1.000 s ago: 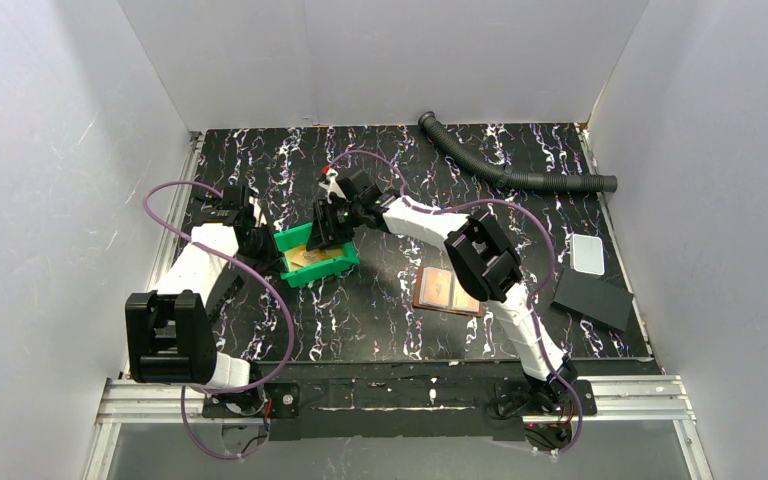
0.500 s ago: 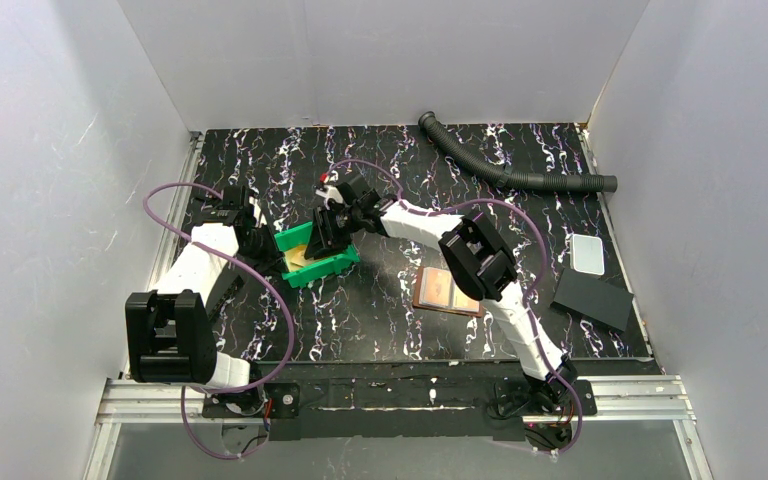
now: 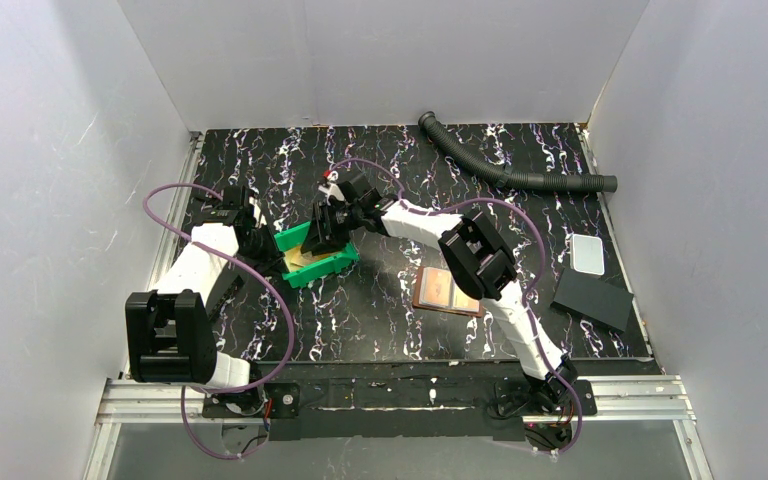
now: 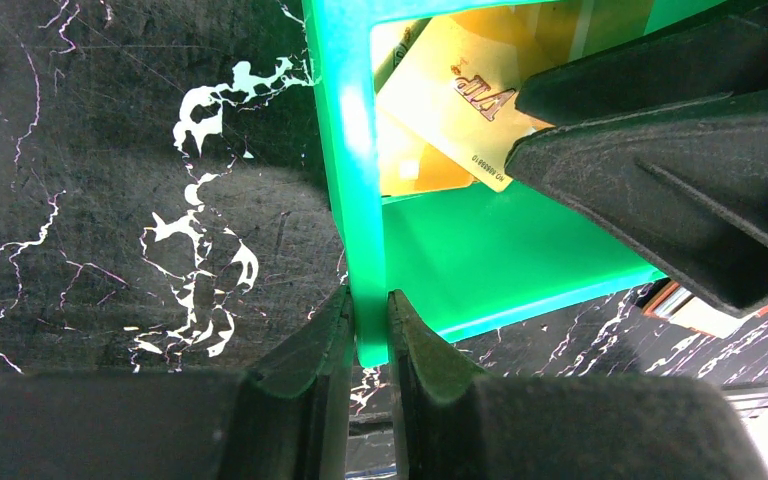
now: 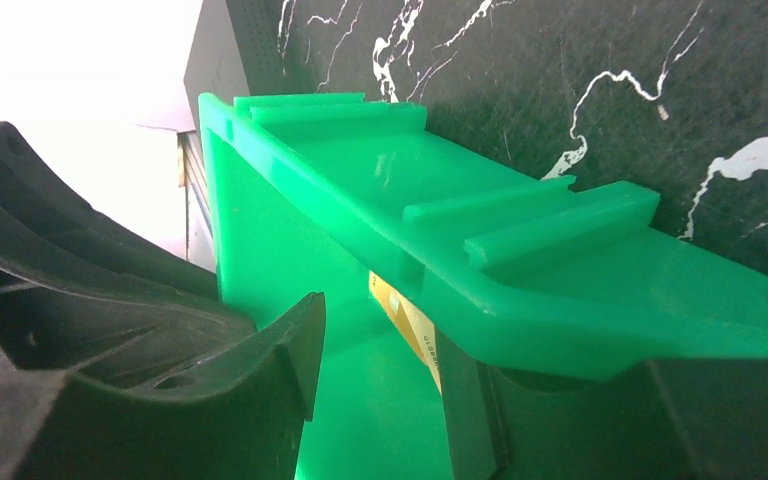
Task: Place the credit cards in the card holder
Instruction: Pick up the credit card from the storage box.
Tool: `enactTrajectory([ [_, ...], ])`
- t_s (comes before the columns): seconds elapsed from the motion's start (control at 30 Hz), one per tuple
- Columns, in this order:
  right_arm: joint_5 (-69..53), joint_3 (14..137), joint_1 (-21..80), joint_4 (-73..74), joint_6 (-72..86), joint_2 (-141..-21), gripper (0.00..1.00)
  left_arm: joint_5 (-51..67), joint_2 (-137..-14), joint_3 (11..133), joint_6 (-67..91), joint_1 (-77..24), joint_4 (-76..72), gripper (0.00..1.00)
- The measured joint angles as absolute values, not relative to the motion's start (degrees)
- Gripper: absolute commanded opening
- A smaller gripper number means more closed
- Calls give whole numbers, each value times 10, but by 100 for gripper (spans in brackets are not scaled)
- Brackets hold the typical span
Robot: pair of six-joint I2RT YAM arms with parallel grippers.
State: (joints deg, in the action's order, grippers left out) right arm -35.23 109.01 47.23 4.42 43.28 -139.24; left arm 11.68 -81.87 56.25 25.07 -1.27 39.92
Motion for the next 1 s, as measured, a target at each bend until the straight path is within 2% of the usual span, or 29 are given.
enactTrajectory([
  [0.2, -311, 1115, 473, 84, 409, -1391, 58, 117, -819, 562, 251, -13, 398, 0],
  [0.33, -277, 1146, 466, 140, 365, -1391, 64, 118, -819, 562, 251, -13, 397, 0],
  [0.87, -210, 1184, 503, 216, 296, -1399, 67, 121, -819, 562, 257, -13, 396, 0],
  [1.0, -191, 1202, 515, 228, 289, -1406, 63, 122, -819, 562, 261, -13, 397, 0],
])
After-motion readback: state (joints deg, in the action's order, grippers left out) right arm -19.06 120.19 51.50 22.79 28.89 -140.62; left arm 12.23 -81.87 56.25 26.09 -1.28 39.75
